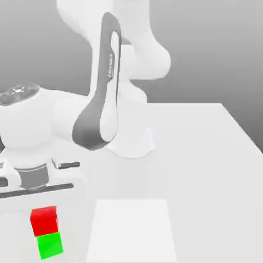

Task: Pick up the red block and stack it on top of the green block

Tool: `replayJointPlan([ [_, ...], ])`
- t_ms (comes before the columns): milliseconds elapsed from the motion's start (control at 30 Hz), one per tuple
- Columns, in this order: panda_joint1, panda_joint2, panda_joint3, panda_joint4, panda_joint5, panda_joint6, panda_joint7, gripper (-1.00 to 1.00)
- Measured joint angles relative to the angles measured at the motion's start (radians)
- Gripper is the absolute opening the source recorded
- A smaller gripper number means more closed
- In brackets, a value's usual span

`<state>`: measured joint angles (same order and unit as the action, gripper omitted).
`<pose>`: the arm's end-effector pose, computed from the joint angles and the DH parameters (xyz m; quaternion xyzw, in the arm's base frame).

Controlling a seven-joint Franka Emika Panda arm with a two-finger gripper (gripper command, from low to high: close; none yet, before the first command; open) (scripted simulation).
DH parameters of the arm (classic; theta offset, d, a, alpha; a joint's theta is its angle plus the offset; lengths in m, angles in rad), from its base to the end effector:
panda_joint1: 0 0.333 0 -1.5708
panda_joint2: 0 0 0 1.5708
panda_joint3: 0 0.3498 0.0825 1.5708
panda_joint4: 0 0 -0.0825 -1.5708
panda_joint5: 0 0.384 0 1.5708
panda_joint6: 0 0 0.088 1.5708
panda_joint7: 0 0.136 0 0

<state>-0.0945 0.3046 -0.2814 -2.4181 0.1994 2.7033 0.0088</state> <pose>0.4632 -0.1934 0.1934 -0.9620 0.2732 0.0002 0.0004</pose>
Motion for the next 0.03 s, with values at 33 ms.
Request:
replayJointPlan([
  [33, 0.000, 0.000, 0.000, 0.000, 0.000, 0.000, 0.000, 1.00],
])
